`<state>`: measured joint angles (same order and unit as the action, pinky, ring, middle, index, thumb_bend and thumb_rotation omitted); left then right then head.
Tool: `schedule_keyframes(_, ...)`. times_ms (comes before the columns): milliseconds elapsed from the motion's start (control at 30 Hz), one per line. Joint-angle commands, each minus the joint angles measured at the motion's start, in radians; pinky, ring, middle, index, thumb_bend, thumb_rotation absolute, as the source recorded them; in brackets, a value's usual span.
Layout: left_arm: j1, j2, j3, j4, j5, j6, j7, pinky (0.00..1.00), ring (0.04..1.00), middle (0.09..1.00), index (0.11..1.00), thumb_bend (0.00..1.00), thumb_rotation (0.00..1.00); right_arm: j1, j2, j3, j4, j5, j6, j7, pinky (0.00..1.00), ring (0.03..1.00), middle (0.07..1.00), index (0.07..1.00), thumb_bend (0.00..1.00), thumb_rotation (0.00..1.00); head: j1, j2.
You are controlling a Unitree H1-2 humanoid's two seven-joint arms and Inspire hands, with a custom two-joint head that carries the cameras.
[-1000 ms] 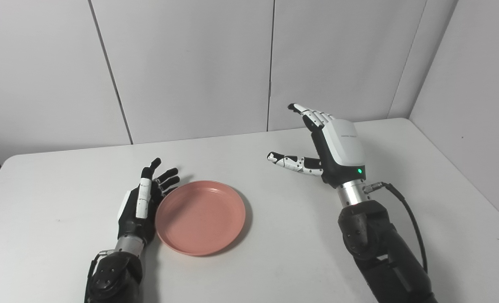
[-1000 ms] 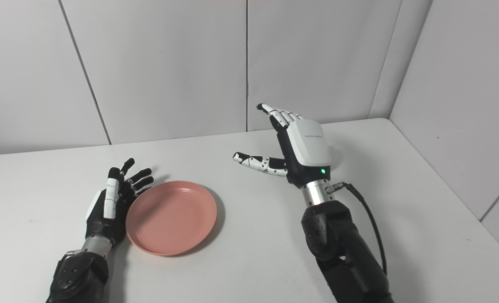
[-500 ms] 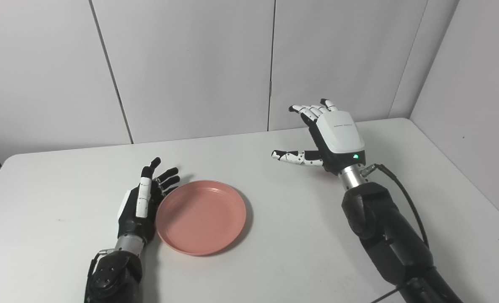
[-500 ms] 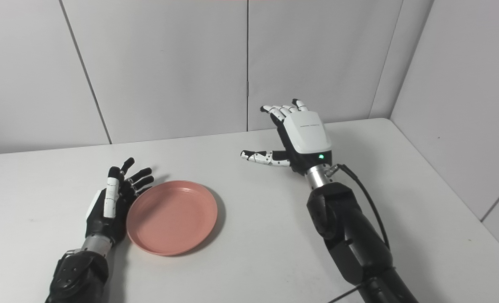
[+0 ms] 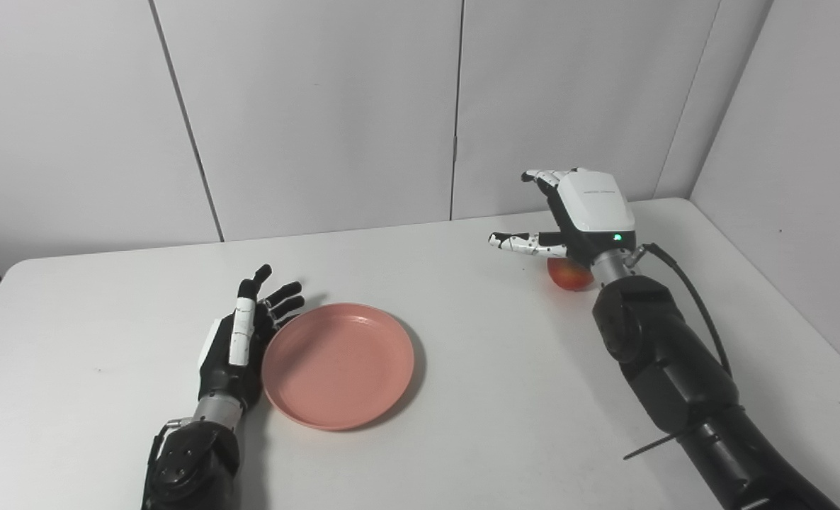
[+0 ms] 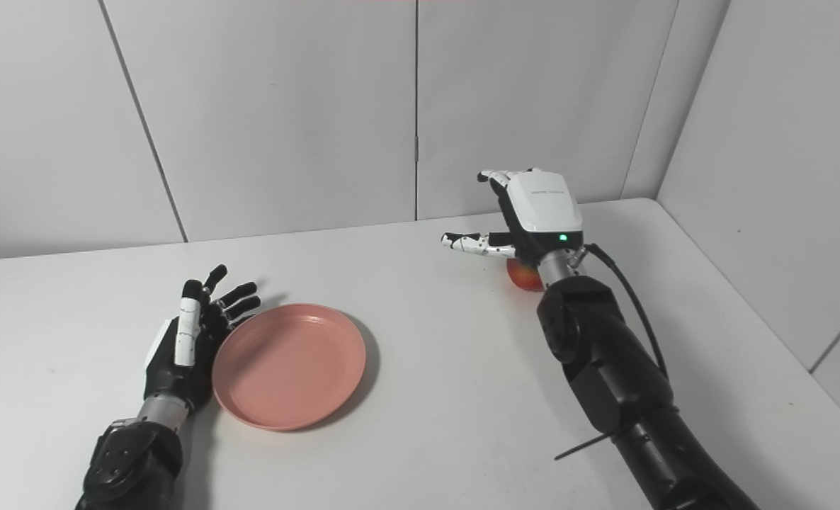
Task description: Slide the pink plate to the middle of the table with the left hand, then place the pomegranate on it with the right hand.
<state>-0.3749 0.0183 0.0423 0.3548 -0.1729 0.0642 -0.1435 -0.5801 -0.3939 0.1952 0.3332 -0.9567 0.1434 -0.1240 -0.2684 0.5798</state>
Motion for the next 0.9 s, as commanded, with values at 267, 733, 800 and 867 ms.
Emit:
schedule_keyframes(267,-0.015,0.000,-0.001,-0.013,-0.004,0.023,-0.004,0.75,0.803,0.802,0.946,0.97,0.94,-0.100,-0.054,0.000,0.090,0.020,0.016,-0.037,0.65,0.747,0.765,0.744,0.88,0.84,0.007,0.000)
schedule_keyframes(733,-0.014,0.002,-0.003,-0.010,-0.008,0.020,-0.016,0.76,0.801,0.803,0.947,0.97,0.93,-0.078,-0.054,0.017,0.130,0.062,0.055,-0.009,0.68,0.760,0.780,0.761,0.86,0.83,0.007,0.002)
schedule_keyframes(800,-0.016,0.003,-0.003,-0.007,-0.008,0.017,-0.019,0.76,0.801,0.801,0.947,0.97,0.94,-0.068,-0.054,0.021,0.119,0.067,0.063,0.002,0.69,0.766,0.786,0.770,0.85,0.84,0.007,-0.001)
schedule_keyframes(867,-0.018,0.003,-0.004,-0.004,-0.007,0.016,-0.022,0.76,0.799,0.798,0.946,0.97,0.94,-0.061,-0.055,0.026,0.112,0.069,0.067,0.007,0.69,0.766,0.787,0.772,0.85,0.84,0.010,-0.002)
